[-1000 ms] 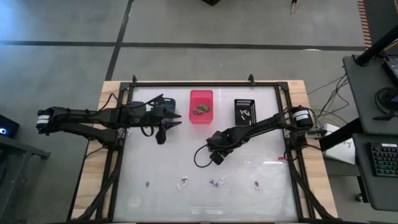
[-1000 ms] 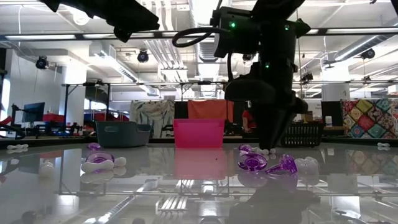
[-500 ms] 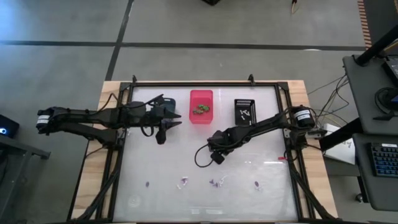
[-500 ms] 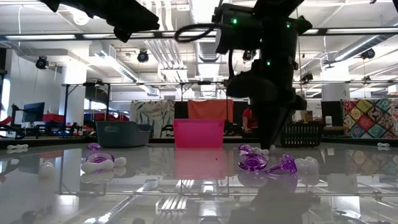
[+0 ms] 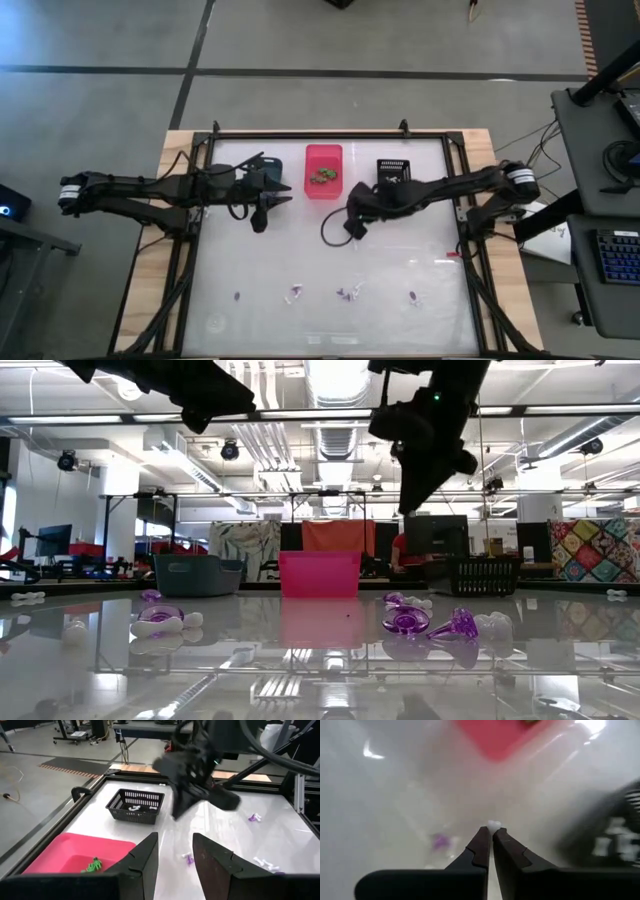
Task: Sort Halloween decoration
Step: Put the white bone toy into the black bin
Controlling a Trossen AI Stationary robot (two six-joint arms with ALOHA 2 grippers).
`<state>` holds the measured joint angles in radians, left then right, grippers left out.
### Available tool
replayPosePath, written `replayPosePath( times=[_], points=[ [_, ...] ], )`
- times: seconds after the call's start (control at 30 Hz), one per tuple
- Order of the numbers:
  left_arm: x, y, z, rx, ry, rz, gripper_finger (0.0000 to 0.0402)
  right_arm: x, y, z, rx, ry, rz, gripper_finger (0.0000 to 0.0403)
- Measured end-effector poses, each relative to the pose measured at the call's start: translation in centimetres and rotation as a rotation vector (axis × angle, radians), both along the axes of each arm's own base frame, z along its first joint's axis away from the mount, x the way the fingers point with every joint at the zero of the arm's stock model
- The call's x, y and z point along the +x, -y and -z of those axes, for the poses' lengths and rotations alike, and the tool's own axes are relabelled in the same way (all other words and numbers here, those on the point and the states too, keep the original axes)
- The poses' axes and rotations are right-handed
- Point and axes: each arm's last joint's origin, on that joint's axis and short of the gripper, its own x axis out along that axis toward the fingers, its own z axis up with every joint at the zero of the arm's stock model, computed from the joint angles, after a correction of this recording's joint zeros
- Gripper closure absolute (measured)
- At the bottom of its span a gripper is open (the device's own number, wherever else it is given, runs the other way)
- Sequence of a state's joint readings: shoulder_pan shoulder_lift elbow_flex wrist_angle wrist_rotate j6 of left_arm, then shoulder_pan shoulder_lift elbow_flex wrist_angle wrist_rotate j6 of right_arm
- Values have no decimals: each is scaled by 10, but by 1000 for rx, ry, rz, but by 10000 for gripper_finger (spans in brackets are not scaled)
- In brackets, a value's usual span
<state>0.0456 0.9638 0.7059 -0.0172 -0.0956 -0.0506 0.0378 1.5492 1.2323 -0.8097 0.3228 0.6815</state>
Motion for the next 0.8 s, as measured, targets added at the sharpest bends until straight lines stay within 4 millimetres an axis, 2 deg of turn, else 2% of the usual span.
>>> replayPosePath(
  times=[0.17, 0.4, 0.6, 0.8],
  points=[
    [0, 0, 0, -17, 2, -4, 297, -17, 32, -9, -88, -60, 101, 394],
    [0, 0, 0, -40, 1, -9, 297, -35, 72, 6, -103, -177, 225, 394],
    [0, 2, 1, -60, -2, -5, 297, -50, 92, 27, -90, -243, 293, 394],
    [0, 7, 3, -72, -4, 15, 297, -56, 99, 38, -85, -252, 321, 373]
  ],
)
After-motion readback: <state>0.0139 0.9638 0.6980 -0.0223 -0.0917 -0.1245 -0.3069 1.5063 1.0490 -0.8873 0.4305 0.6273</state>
